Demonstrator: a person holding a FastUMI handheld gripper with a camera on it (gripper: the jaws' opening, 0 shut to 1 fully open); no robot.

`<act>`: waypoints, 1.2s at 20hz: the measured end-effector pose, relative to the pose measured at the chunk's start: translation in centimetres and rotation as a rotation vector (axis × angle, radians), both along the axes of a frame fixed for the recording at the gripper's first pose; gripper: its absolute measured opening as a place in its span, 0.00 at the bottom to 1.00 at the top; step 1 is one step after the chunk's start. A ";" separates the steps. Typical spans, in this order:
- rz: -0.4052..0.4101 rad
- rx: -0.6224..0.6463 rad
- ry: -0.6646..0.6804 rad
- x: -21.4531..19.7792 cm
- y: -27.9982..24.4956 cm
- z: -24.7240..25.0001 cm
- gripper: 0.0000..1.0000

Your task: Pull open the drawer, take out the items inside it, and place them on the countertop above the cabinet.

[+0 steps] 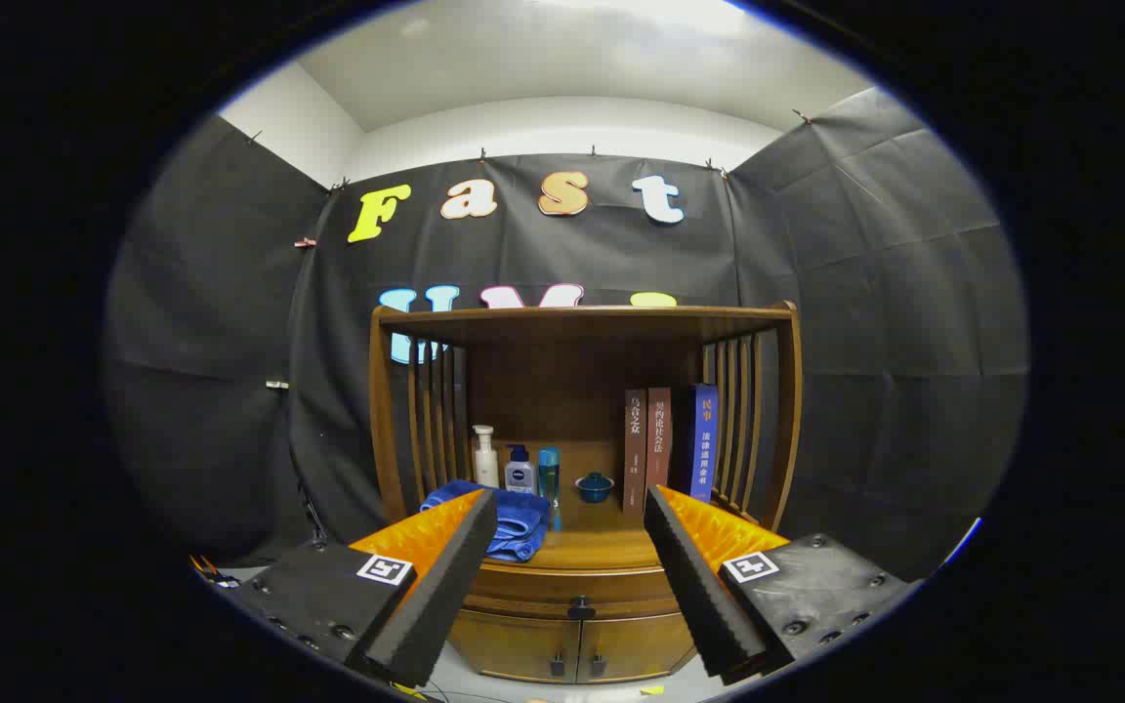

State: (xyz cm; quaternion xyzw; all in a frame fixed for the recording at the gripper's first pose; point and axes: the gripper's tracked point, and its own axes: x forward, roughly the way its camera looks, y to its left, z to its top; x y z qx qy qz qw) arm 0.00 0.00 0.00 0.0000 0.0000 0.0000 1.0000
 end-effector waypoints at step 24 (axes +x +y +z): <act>-0.022 -0.019 -0.004 0.1 -1.6 0.1 0.99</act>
